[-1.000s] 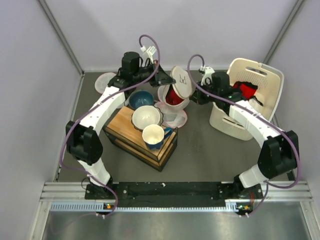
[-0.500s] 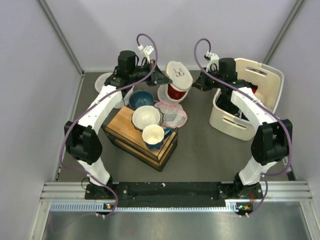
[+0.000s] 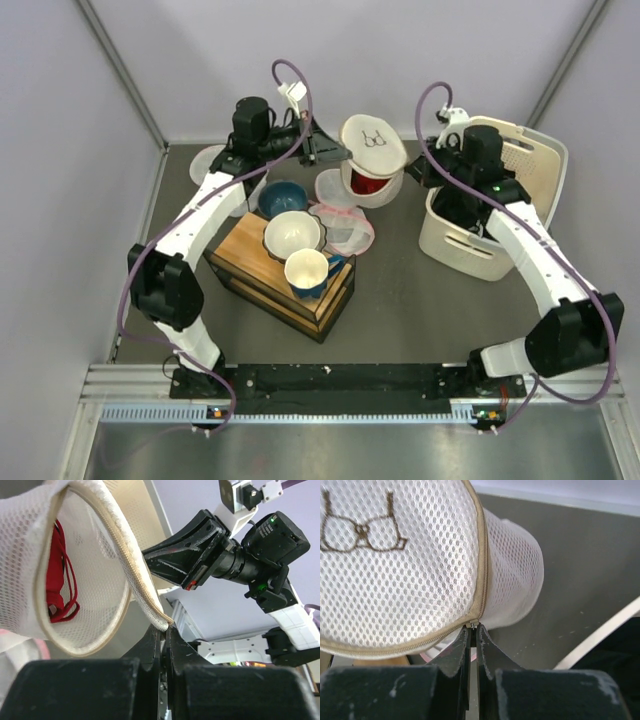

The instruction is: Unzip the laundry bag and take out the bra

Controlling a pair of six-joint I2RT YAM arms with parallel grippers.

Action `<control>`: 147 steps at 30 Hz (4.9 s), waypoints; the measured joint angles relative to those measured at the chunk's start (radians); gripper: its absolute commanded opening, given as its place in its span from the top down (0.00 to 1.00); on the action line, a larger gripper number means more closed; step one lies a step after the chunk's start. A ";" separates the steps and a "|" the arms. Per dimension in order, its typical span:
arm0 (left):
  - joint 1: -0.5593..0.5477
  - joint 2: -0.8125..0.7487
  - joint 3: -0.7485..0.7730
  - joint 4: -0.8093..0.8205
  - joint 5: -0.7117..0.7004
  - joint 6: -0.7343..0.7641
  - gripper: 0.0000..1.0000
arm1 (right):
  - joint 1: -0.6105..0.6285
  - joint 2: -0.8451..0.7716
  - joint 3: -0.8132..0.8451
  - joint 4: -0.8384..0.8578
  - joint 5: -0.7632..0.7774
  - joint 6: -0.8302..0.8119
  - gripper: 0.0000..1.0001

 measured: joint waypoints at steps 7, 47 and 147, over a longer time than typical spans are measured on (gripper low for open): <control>-0.055 0.000 0.002 0.076 -0.038 -0.104 1.00 | -0.019 -0.044 -0.011 -0.029 0.050 0.006 0.93; -0.095 0.064 0.041 -0.042 -0.259 -0.103 1.00 | 0.276 0.013 -0.171 0.261 0.357 -0.358 1.00; -0.118 -0.002 0.082 -0.269 -0.035 1.145 1.00 | 0.092 -0.102 -0.150 0.013 -0.157 -0.412 0.15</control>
